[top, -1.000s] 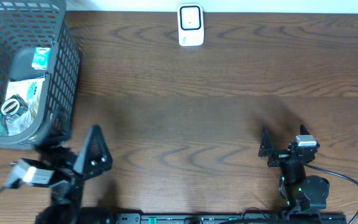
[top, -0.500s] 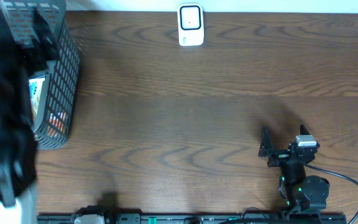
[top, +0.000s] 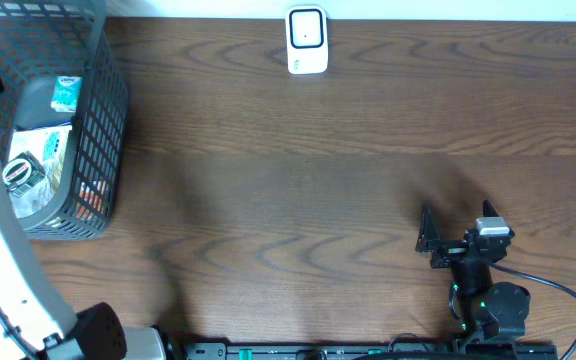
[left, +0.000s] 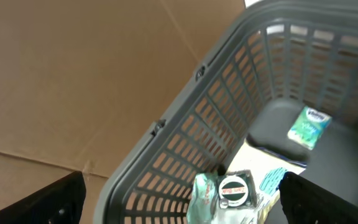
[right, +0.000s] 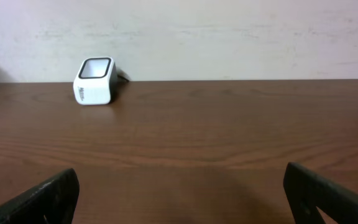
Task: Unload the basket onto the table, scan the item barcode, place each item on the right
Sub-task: 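Raise the left gripper and reach into the grey basket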
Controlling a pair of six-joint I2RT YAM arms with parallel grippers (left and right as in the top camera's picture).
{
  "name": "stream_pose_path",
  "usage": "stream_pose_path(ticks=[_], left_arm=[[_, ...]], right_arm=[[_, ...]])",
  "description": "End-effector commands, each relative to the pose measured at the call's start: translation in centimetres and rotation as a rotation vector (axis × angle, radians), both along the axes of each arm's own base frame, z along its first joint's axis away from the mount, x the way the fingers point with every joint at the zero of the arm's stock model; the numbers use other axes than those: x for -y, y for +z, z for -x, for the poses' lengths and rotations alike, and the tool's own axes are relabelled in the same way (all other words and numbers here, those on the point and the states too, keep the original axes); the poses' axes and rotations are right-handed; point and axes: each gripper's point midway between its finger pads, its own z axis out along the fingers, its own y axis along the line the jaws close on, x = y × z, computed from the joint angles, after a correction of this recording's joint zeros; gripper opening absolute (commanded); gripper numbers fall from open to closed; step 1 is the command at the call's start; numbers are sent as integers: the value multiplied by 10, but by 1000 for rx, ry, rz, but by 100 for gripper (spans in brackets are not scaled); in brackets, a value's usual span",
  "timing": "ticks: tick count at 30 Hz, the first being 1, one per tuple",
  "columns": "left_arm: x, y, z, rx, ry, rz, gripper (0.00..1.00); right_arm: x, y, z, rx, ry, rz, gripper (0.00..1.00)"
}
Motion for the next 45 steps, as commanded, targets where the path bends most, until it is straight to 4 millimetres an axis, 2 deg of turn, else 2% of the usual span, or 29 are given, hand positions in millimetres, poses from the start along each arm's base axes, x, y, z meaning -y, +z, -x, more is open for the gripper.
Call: stream_pose_path(ticks=[1,7,10,15,19,25,35,36,38,39,45], left_arm=[[-3,-4,-1,-24,5,-9,98],[-6,-10,-6,-32,10,-2,98],[-12,-24,-8,-35,49,39,98],[-36,-68,-7,-34,201,160,97],[-44,-109,-8,-124,236,244,98],[-27,-166,-36,-220,81,433,98],[-5,-243,-56,-466,-25,489,98],[-3,-250,-57,-491,-26,487,99],[-4,-262,-53,-552,-3,451,90],[-6,-267,-51,-580,11,430,88],[-5,-303,-34,-673,37,426,88]], right_arm=[[5,0,0,0,-20,-4,99],[5,0,0,0,-20,-4,99],[5,0,0,0,-20,-4,99],[5,0,0,0,-20,-4,99],[5,0,0,0,-20,-4,99],[5,0,0,0,-20,-3,99],[5,0,0,0,-20,-4,99],[5,0,0,0,-20,-4,99],[5,0,0,0,-20,-4,99],[5,0,0,0,-20,-4,99],[5,0,0,0,-20,-3,99]])
